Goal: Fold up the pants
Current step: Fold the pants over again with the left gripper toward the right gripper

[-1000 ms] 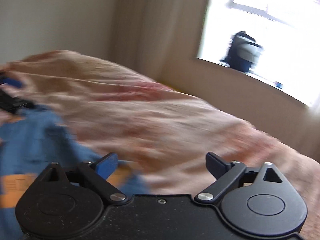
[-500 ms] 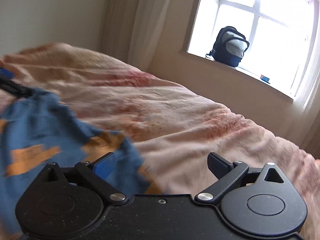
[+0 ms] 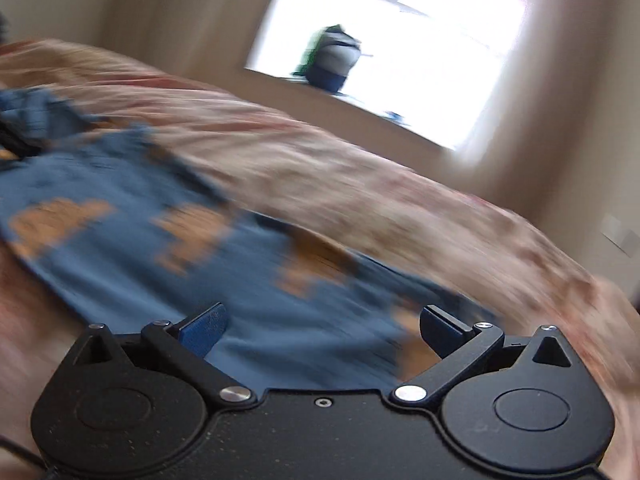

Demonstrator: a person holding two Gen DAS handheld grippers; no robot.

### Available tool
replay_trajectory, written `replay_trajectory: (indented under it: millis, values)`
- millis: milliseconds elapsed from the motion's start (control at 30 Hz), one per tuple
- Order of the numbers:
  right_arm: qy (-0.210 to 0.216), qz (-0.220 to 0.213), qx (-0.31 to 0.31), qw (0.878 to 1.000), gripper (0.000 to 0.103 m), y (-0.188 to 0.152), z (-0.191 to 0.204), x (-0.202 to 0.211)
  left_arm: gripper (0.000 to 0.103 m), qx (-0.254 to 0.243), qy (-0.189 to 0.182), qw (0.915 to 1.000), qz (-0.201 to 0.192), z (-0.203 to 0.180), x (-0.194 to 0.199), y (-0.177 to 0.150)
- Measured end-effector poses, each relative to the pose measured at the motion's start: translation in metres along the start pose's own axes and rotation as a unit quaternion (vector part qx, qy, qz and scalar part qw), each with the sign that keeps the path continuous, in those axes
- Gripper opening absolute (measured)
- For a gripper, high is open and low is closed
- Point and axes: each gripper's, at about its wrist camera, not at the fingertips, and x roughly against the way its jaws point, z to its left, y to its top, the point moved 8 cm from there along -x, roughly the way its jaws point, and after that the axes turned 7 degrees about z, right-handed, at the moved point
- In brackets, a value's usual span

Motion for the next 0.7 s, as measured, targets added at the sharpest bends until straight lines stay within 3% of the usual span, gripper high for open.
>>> replay_trajectory:
  millis: [100,200,300,400,533,600,700]
  values:
    - [-0.026,-0.03,-0.095,0.995,0.102,-0.011,-0.045,0.016,0.103,0.02,-0.01,0.9996,-0.018,-0.011,0.018,0.014]
    - [-0.018,-0.054,-0.15,0.987,0.102,-0.019,-0.077,0.031,0.103,0.003,-0.102,0.9936,-0.049,-0.054,0.043,0.029]
    - [0.031,-0.025,-0.183,0.982,0.102,-0.034,-0.09,0.025,0.103,-0.03,-0.245,0.9682,-0.041,-0.123,0.062,0.041]
    - [0.079,-0.013,-0.226,0.971,0.102,-0.047,-0.094,0.026,0.103,-0.079,-0.333,0.9386,-0.04,-0.197,0.084,0.049]
    - [0.127,0.008,-0.295,0.947,0.102,-0.058,-0.095,0.031,0.103,-0.162,-0.393,0.9028,-0.063,-0.286,0.114,0.05]
    - [0.15,0.014,-0.323,0.934,0.102,-0.064,-0.095,0.034,0.103,-0.201,-0.402,0.891,-0.065,-0.322,0.121,0.05]
    - [0.172,0.022,-0.317,0.932,0.103,-0.063,-0.091,0.036,0.103,-0.246,-0.405,0.8793,-0.053,-0.36,0.12,0.043]
